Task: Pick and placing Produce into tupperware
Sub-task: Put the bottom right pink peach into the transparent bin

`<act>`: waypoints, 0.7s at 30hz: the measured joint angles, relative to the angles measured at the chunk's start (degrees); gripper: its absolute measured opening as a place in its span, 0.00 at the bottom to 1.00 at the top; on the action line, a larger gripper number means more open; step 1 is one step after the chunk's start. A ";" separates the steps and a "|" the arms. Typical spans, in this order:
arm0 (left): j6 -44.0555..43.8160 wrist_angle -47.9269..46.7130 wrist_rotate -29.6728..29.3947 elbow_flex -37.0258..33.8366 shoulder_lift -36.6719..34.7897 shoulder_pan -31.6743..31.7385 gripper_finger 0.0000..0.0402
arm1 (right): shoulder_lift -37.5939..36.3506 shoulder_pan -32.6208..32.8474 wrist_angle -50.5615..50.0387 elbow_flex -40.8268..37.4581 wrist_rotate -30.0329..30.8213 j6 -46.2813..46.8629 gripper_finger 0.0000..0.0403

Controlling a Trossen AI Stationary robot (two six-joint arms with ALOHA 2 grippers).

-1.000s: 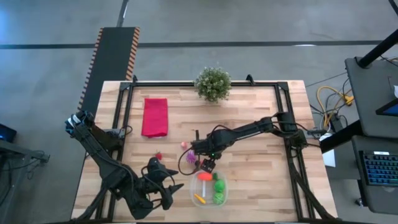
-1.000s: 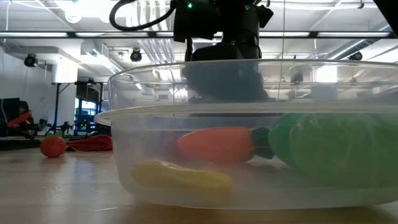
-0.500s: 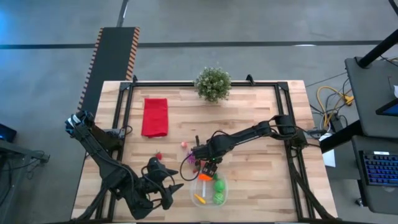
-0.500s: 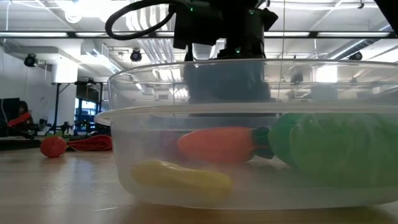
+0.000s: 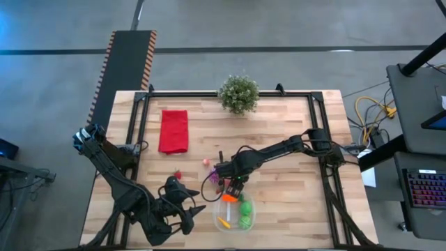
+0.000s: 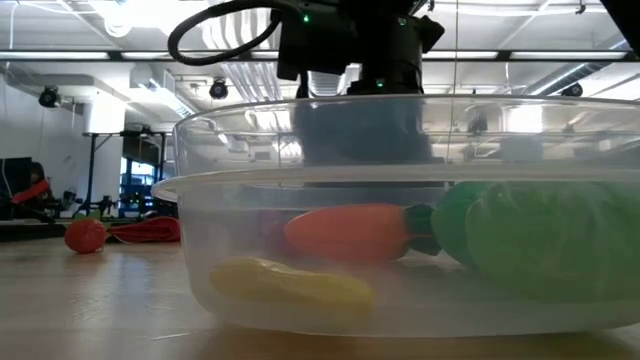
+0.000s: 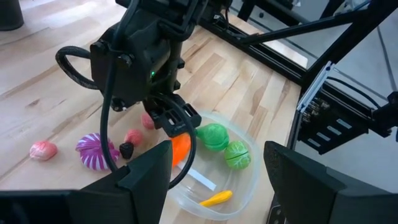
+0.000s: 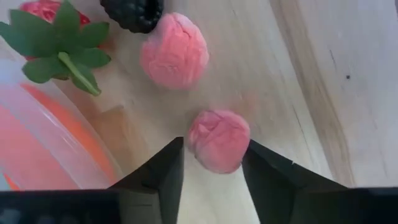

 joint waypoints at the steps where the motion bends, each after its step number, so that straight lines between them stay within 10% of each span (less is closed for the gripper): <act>1: 0.00 0.01 -0.02 0.00 0.00 0.01 0.60 | 0.00 -0.09 0.20 0.00 -0.06 -0.29 0.34; 21: 0.26 -0.36 -0.17 -0.22 0.00 0.64 0.60 | -6.93 2.78 -11.18 9.70 0.19 -1.41 0.24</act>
